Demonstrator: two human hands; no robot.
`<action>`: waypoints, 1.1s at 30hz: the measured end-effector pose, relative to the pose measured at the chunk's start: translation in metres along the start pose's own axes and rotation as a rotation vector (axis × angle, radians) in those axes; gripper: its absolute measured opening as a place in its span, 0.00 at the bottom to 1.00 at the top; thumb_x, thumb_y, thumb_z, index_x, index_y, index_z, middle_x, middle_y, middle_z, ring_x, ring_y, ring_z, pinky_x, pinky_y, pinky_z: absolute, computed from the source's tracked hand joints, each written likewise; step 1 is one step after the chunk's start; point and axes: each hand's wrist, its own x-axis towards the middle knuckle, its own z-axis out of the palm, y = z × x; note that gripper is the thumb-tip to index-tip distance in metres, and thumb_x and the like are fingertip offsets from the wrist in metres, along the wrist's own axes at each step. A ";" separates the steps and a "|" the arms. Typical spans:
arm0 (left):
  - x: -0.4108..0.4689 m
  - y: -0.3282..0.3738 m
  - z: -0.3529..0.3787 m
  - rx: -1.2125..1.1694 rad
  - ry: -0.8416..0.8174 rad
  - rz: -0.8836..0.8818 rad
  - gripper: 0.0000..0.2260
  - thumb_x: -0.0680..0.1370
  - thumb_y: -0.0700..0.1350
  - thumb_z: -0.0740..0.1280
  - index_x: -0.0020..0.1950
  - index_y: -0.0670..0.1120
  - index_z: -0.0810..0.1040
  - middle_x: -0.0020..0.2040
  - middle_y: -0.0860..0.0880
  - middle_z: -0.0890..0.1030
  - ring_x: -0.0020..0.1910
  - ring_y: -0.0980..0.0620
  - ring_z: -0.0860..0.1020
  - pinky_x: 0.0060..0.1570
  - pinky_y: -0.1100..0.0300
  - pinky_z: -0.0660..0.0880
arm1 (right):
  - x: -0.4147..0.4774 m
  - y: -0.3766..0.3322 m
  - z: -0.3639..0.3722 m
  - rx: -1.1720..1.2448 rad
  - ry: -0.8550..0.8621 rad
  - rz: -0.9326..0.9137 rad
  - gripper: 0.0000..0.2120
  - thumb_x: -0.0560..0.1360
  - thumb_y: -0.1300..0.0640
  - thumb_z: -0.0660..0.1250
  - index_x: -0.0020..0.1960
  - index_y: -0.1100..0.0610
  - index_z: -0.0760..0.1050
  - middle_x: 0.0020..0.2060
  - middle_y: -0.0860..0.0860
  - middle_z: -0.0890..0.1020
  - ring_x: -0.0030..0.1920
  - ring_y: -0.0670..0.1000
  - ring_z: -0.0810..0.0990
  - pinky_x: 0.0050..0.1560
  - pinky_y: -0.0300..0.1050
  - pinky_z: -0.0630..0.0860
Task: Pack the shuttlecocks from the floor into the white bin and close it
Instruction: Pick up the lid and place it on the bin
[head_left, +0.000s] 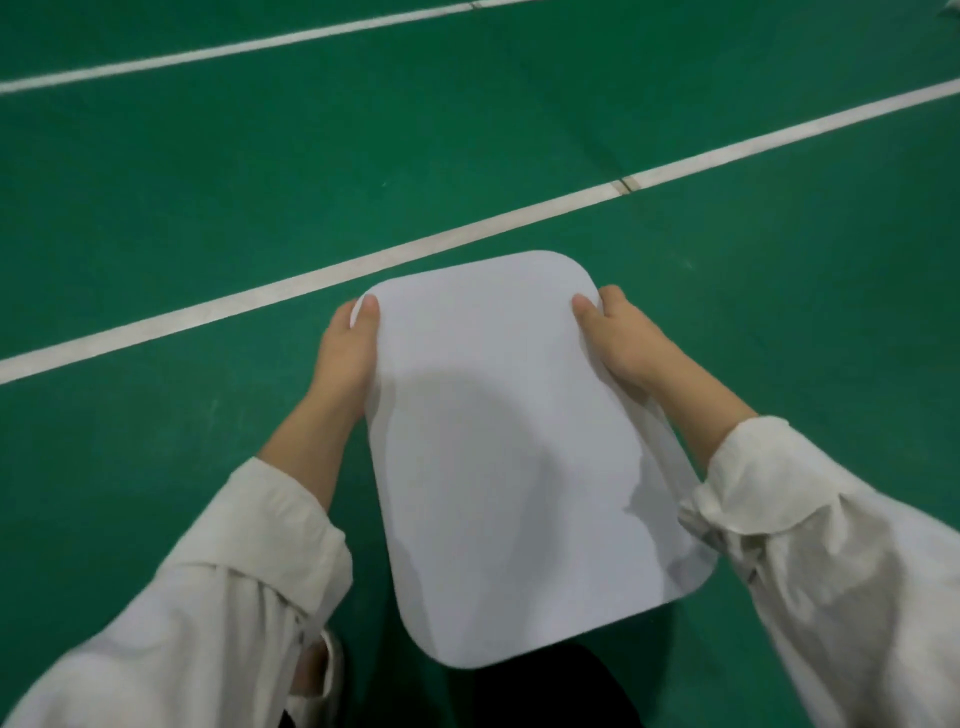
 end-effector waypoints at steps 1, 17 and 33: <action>0.003 0.000 0.001 -0.019 -0.009 -0.003 0.19 0.80 0.55 0.55 0.67 0.47 0.69 0.59 0.51 0.75 0.57 0.50 0.74 0.58 0.54 0.70 | 0.006 0.000 0.000 0.012 -0.001 -0.006 0.23 0.80 0.43 0.49 0.66 0.59 0.63 0.63 0.56 0.72 0.59 0.56 0.72 0.50 0.46 0.64; 0.026 -0.010 -0.001 0.004 -0.033 -0.009 0.11 0.79 0.53 0.58 0.54 0.48 0.74 0.52 0.47 0.79 0.51 0.46 0.77 0.53 0.51 0.73 | 0.034 -0.002 0.010 0.360 0.031 -0.008 0.11 0.78 0.50 0.57 0.51 0.56 0.72 0.45 0.51 0.78 0.43 0.52 0.76 0.47 0.45 0.72; -0.034 -0.026 0.035 1.086 0.057 0.678 0.28 0.74 0.64 0.52 0.69 0.50 0.63 0.70 0.46 0.62 0.71 0.45 0.58 0.71 0.44 0.48 | 0.023 -0.011 0.034 -0.602 0.320 -0.615 0.18 0.74 0.46 0.56 0.52 0.56 0.76 0.56 0.54 0.78 0.57 0.58 0.75 0.56 0.52 0.70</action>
